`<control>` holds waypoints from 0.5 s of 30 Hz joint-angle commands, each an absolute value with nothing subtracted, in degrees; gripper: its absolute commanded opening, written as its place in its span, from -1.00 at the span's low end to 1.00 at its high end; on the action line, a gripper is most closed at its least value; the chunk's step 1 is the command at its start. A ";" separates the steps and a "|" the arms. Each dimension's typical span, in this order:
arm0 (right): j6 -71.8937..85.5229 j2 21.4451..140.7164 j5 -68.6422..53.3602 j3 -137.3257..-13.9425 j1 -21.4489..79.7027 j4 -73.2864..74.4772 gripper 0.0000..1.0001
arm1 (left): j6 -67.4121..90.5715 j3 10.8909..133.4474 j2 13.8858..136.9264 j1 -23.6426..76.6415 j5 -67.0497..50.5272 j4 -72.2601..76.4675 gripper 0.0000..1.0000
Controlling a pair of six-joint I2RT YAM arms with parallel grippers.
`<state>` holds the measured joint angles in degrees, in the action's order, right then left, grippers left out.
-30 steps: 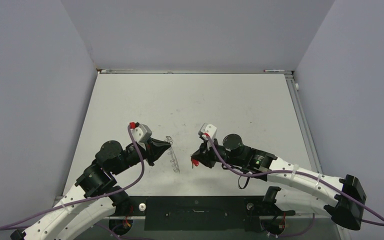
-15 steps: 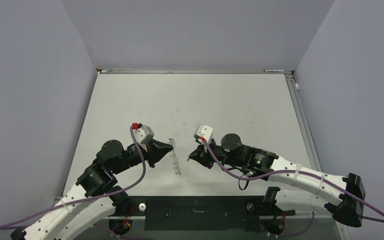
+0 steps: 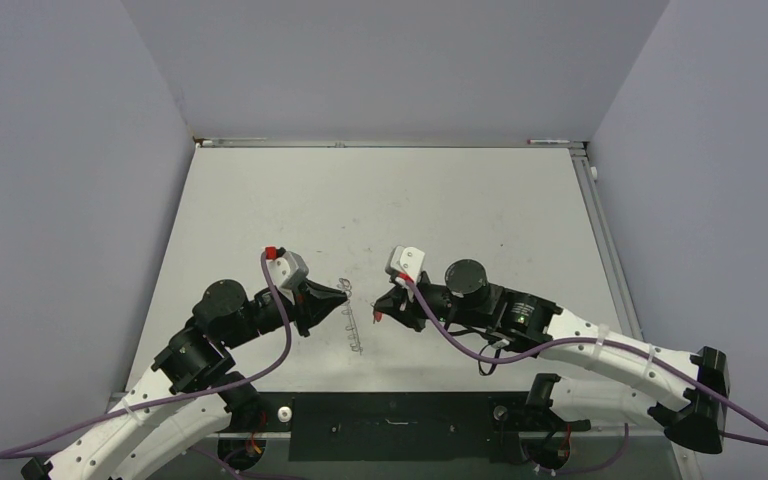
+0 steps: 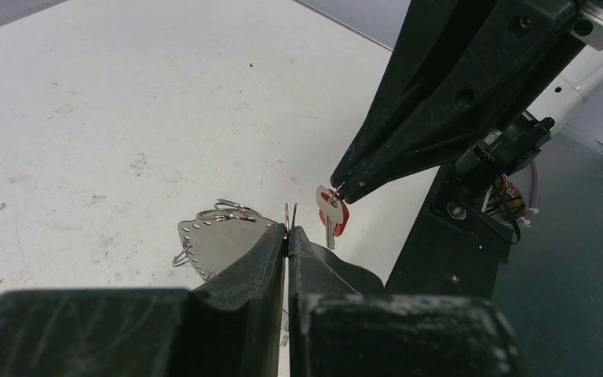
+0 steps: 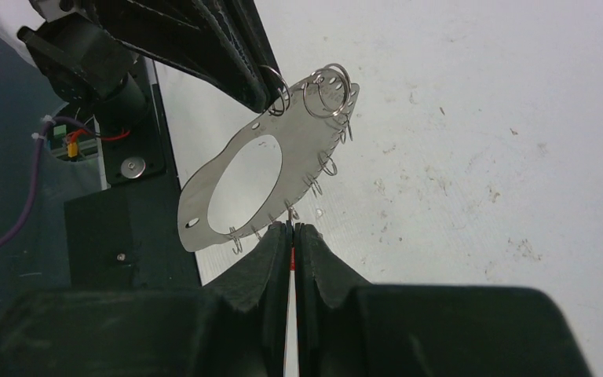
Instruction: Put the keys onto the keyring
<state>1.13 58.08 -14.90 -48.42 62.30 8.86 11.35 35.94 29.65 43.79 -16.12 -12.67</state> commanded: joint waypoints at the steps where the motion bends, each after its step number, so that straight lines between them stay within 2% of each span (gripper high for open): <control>1: -1.73 59.05 -17.87 -52.61 62.67 8.65 -0.90 | 11.60 36.52 29.55 43.66 -17.58 -7.81 -1.00; 15: -2.18 60.54 -22.40 -55.36 62.67 6.80 -0.90 | 10.37 37.26 29.03 43.68 -15.29 -9.66 -1.00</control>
<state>-1.13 59.81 -19.53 -51.77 62.33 9.78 11.27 35.94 29.15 43.79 -16.08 -12.71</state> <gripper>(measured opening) 0.060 0.007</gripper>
